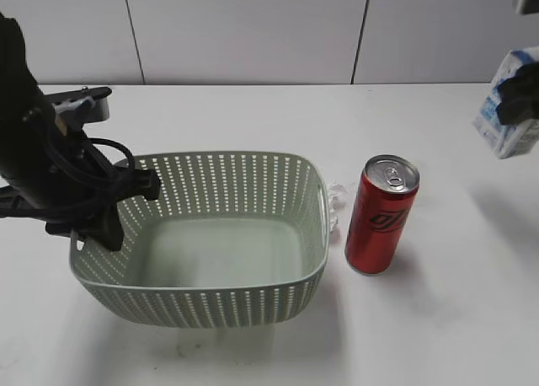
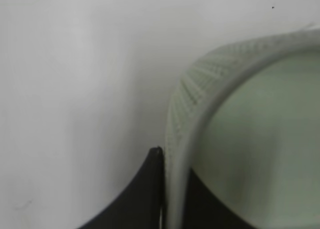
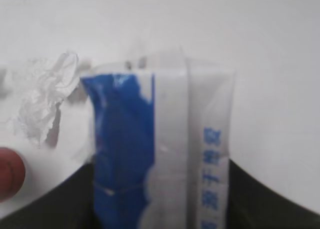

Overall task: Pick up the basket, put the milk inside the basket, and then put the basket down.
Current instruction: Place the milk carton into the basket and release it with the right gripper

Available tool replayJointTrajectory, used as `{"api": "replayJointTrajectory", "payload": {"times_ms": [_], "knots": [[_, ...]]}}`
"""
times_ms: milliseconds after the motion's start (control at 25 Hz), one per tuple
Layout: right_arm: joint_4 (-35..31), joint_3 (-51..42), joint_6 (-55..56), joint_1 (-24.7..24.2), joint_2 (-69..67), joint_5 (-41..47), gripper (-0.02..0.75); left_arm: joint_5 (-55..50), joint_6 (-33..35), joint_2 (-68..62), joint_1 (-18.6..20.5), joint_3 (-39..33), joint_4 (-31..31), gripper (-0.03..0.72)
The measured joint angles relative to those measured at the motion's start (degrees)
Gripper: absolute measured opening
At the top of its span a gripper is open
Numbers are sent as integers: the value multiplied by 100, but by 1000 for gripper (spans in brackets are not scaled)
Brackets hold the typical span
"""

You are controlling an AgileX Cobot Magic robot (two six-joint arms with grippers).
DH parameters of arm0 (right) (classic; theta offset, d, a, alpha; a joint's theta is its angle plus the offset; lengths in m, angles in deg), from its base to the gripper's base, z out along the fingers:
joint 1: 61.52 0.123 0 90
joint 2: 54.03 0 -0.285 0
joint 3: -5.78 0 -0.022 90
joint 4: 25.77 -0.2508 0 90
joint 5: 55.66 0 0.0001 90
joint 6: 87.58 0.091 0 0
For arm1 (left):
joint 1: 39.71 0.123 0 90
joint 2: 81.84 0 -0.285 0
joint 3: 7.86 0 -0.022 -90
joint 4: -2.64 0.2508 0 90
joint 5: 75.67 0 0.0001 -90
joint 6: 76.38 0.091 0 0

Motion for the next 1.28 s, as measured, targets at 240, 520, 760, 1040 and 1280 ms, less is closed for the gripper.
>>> {"api": "replayJointTrajectory", "payload": {"times_ms": [240,520,760,1040,1280], "knots": [[31,0,-29,602,1007,697,330,111,0,0,0,0,198,0],[-373,0,-46,2268,1586,797,330,136,0,0,0,0,401,0],[-1125,0,-46,3409,1431,204,330,152,5,0,0,0,401,0],[-1036,0,-46,4355,486,-390,330,206,5,0,0,0,401,0],[-556,0,-51,4565,-494,-702,330,260,5,0,0,0,401,0]]}}
